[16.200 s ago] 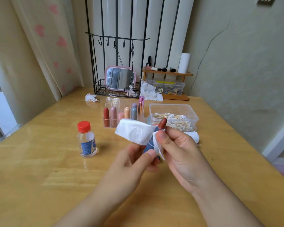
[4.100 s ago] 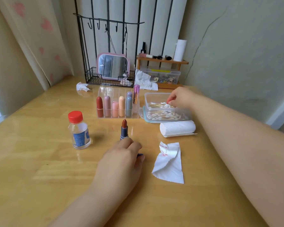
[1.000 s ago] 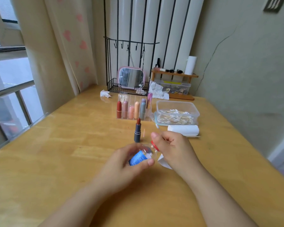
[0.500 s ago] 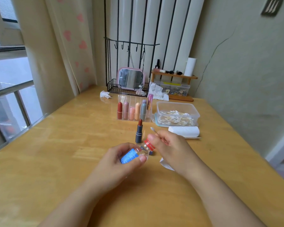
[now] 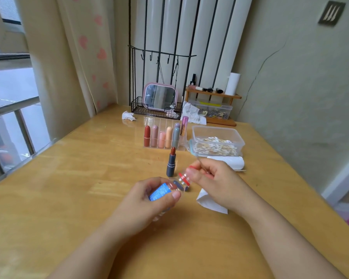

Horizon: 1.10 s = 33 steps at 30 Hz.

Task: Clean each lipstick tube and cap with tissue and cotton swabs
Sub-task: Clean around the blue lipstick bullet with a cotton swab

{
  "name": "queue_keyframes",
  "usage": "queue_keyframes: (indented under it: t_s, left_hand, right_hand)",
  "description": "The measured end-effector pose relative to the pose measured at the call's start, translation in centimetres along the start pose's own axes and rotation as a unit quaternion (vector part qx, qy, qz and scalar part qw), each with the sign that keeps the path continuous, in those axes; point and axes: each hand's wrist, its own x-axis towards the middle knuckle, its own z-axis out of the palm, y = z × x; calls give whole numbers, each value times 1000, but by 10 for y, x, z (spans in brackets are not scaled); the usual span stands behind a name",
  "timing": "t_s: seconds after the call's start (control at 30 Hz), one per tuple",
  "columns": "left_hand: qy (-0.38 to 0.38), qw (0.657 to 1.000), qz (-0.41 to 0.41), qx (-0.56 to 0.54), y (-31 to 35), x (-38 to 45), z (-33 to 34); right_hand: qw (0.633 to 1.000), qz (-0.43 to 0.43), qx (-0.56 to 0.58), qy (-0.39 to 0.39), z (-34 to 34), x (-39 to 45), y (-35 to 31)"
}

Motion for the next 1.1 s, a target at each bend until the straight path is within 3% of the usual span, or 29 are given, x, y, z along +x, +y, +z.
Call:
queue_keyframes:
  t_s: [0.1, 0.17, 0.27, 0.5, 0.77, 0.93, 1.1]
  left_hand:
    - [21, 1000, -9, -20, -1, 1, -2]
    - [29, 999, -8, -21, -3, 3, -2]
    - [23, 1000, 5, 18, -8, 6, -1]
    - [16, 996, 14, 87, -19, 10, 2]
    - [27, 980, 30, 194, 3, 27, 5]
    - [32, 977, 40, 206, 3, 49, 12]
    - [98, 973, 57, 202, -17, 54, 26]
  right_hand:
    - [998, 17, 30, 49, -17, 6, 10]
    - [992, 71, -56, 85, -30, 11, 25]
    - [979, 135, -137, 65, -41, 7, 48]
    - [953, 190, -233, 24, -40, -2, 77]
    - [974, 184, -124, 48, -53, -3, 52]
    - [992, 84, -68, 61, -50, -9, 41]
    - [987, 2, 47, 152, -43, -19, 37]
